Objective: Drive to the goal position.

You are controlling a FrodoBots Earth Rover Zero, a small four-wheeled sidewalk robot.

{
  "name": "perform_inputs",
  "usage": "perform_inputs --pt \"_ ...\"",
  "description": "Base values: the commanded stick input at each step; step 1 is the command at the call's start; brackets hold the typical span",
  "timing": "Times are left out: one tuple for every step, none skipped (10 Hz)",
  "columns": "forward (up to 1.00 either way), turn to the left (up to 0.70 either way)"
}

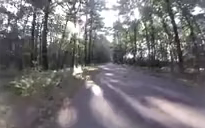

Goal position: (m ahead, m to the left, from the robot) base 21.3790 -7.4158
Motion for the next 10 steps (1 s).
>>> perform_inputs --pt "0.7 -0.03" --pt "0.7 -0.04" --pt "0.7 -0.2" --pt "0.7 -0.03" --pt "0.7 -0.01" --pt "0.7 -0.01" --pt "0.7 -0.01" --pt "0.7 -0.01" --pt "0.7 -0.01" --pt "0.7 -0.01"
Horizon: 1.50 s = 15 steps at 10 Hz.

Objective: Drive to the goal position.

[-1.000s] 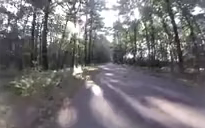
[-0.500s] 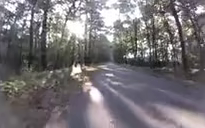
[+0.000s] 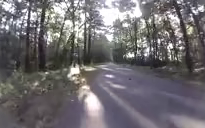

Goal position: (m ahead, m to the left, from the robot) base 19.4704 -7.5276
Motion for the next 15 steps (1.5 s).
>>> perform_inputs --pt "0.7 -0.01" --pt "0.7 -0.01" --pt "0.7 -0.01" --pt "0.7 -0.01" --pt "0.7 -0.01" --pt "0.7 -0.01" --pt "0.7 -0.01" --pt "0.7 -0.01" --pt "0.7 -0.01" --pt "0.7 -0.01" --pt "0.7 -0.01" --pt "0.7 -0.01" --pt "0.7 -0.01" --pt "0.7 -0.01" --pt "0.7 -0.01"
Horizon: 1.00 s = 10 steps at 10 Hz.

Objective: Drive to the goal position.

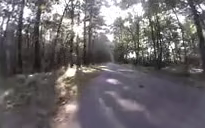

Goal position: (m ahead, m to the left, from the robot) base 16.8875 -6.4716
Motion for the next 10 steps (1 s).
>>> perform_inputs --pt "0.7 -0.01" --pt "0.7 -0.01" --pt "0.7 -0.01" --pt "0.7 -0.01" --pt "0.7 -0.01" --pt "0.7 -0.01" --pt "0.7 -0.01" --pt "0.7 -0.05" --pt "0.7 -0.31" --pt "0.7 -0.01"
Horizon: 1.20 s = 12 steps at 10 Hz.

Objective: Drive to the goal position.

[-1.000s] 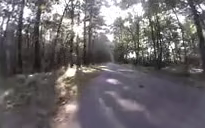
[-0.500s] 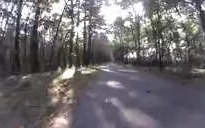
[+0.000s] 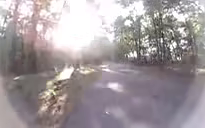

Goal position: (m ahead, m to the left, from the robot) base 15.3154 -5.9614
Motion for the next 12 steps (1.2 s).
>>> perform_inputs --pt "0.7 -0.01" --pt "0.7 -0.01" --pt "0.7 -0.01" --pt "0.7 -0.01" --pt "0.7 -0.01" --pt "0.7 -0.01" --pt "0.7 -0.01" --pt "0.7 -0.01" --pt "0.7 -0.01" --pt "0.7 -0.01" --pt "0.7 -0.01" --pt "0.7 -0.01"
